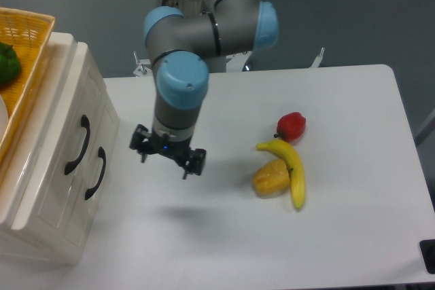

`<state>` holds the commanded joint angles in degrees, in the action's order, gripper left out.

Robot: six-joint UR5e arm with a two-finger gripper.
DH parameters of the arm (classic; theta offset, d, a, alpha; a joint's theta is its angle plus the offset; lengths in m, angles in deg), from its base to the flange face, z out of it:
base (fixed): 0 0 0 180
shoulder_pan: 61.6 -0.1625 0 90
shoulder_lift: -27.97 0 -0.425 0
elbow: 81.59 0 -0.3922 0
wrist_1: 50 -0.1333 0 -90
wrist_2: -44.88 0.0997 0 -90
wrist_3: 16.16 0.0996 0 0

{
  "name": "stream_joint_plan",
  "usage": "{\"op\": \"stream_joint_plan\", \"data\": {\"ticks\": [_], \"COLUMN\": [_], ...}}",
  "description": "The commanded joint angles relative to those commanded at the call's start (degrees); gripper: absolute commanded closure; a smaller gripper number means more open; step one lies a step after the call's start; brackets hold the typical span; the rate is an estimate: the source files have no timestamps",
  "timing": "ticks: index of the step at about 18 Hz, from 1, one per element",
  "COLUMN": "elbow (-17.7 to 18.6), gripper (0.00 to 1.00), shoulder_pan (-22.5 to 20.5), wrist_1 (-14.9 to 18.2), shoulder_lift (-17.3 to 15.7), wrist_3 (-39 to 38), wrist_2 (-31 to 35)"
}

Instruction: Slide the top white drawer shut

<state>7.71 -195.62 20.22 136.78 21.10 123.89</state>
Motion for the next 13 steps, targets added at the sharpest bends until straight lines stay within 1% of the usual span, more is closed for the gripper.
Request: {"op": "stream_joint_plan", "data": {"ticks": [4, 10, 11, 13], "elbow": [0.0, -0.3, -0.3, -0.3], "gripper": [0.00, 0.00, 0.00, 0.00], "shoulder_pan": [-4.5, -10.0, -10.7, -12.3], "wrist_1": [-0.1, 1.0, 1.5, 1.5], "shoulder_lift": [0.1, -0.2, -0.2, -0.2], "wrist_3": [4.8, 15.1, 17.4, 21.6], "wrist_2": [0.4, 7.1, 7.7, 7.7]}}
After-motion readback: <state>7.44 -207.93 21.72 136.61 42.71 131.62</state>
